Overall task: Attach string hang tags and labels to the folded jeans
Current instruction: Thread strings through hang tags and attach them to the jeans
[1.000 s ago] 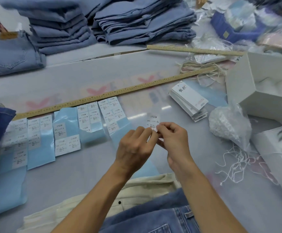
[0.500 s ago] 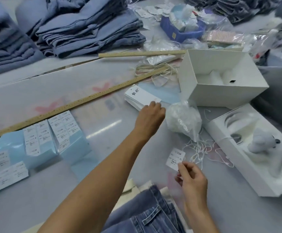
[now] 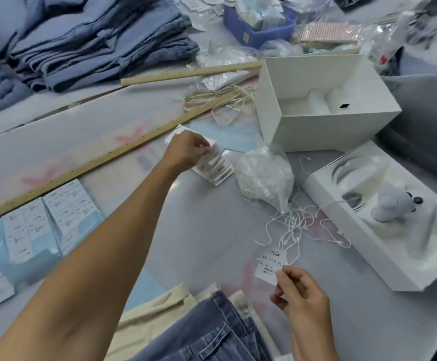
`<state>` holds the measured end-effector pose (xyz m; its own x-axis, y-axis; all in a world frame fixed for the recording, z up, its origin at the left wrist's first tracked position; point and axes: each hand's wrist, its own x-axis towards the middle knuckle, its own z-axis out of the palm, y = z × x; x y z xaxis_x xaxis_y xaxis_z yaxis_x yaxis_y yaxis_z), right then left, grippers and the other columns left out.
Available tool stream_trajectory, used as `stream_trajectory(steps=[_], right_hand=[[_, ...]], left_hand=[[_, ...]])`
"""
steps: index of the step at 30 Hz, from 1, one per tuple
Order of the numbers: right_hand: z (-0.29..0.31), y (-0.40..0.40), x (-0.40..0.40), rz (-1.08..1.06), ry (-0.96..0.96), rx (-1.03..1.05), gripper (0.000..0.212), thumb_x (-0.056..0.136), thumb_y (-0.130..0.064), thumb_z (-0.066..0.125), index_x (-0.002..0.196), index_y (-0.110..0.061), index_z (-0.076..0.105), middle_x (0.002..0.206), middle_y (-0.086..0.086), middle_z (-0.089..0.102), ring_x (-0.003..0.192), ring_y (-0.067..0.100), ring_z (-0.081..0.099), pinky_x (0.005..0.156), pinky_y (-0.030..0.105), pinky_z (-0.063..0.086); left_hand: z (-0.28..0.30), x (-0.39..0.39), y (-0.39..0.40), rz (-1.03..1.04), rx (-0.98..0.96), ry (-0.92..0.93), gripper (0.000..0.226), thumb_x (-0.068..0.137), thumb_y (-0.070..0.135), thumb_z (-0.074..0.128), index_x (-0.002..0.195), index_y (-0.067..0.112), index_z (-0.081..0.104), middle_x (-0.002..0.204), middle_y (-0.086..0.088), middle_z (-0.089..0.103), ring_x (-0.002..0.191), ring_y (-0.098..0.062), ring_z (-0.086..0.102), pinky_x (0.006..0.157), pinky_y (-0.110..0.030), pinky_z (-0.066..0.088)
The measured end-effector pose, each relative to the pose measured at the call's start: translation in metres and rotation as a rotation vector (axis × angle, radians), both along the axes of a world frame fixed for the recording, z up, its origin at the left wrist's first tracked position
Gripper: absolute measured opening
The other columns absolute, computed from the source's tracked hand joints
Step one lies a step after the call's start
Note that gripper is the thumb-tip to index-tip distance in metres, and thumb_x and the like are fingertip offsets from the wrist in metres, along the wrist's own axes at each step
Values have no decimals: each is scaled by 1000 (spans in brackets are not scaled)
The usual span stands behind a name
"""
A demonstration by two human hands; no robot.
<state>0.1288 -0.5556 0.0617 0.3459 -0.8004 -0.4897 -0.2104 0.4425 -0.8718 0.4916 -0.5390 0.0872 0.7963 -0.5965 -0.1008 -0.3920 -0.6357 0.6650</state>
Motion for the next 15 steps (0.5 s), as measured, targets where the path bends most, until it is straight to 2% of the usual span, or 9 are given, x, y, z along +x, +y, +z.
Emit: stream_trajectory(steps=[3, 6, 9, 12, 15], right_hand=[[5, 2, 5, 40, -19, 6, 4, 92, -5, 68, 89, -6, 69, 62, -2, 61, 54, 6, 54, 63, 33, 57], [11, 3, 8, 67, -24, -27, 4, 93, -8, 68, 90, -10, 71, 61, -8, 60, 57, 4, 55, 68, 36, 54], [14, 4, 8, 63, -40, -33, 8, 93, -8, 68, 89, -13, 72, 61, -9, 58, 57, 4, 52, 69, 37, 52], [14, 7, 5, 44, -54, -20, 18, 93, -8, 68, 83, -21, 74, 61, -10, 58, 57, 3, 52, 68, 35, 52], [14, 11, 2, 40, -51, -8, 21, 93, -10, 68, 83, -27, 75, 62, -9, 57, 56, 3, 52, 68, 35, 53]], left_hand=[[5, -4, 2, 59, 8, -106, 23, 94, 20, 66, 86, 2, 78, 86, -11, 75, 84, -25, 67, 68, -30, 45], [9, -2, 3, 107, -28, -103, 17, 90, 21, 75, 83, 6, 79, 78, -6, 74, 64, -15, 60, 63, -31, 47], [13, 5, 10, 189, -165, 174, 15, 80, 19, 86, 76, 8, 76, 79, -7, 74, 68, -17, 62, 67, -38, 55], [16, 8, 19, 258, -299, 425, 30, 76, 23, 89, 63, 16, 64, 76, -1, 70, 75, -17, 61, 65, -34, 49], [17, 12, 28, 325, -341, 618, 33, 73, 26, 89, 55, 21, 62, 69, 7, 71, 76, -17, 58, 69, -33, 45]])
